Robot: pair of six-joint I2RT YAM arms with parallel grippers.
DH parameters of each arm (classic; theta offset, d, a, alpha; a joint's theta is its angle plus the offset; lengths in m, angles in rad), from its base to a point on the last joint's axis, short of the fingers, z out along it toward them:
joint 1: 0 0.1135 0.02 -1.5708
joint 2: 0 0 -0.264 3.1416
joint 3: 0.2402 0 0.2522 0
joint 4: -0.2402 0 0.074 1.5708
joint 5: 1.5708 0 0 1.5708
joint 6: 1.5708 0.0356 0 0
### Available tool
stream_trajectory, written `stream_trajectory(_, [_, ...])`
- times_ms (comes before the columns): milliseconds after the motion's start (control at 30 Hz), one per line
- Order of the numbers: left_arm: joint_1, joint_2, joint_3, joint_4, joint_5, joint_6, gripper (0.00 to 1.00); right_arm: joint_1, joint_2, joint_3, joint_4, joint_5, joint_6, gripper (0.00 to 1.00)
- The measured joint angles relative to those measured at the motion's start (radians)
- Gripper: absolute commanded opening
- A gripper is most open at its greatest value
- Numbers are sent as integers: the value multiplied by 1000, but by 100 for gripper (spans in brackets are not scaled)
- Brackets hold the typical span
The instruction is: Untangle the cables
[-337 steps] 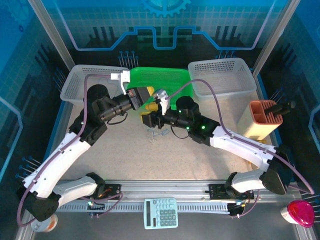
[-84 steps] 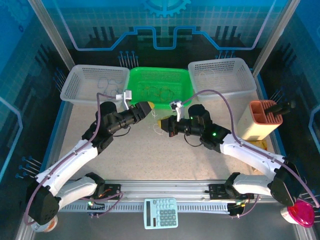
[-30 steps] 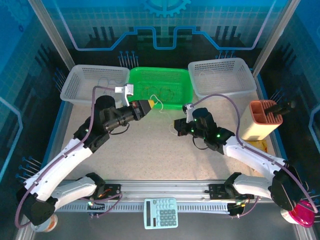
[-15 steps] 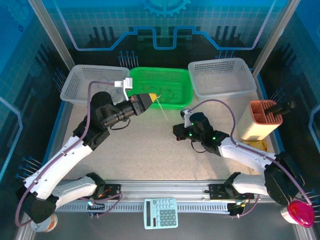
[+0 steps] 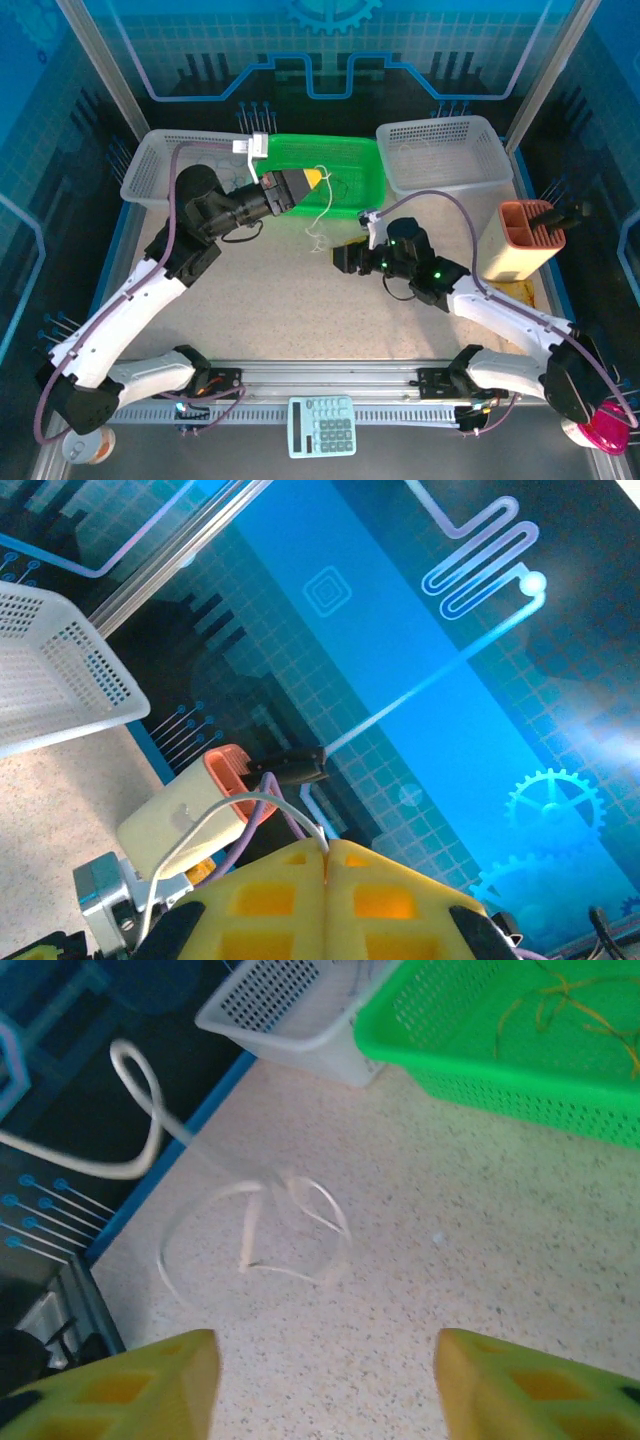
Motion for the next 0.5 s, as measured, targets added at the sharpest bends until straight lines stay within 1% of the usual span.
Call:
stream_trajectory(100, [0,7,12,0,11,0,0,1,-47,10,-6,-5,-17,72])
stream_trajectory(233, [0,12,19,-3,11,0,0,8,-75,47,-3,-6,-45,76])
stream_trajectory(400, [0,17,39,-5,11,0,0,65,-43,161,17,-9,-87,80])
stream_trajectory(500, [0,19,48,-3,11,-10,0,104,-2,233,53,-8,-109,80])
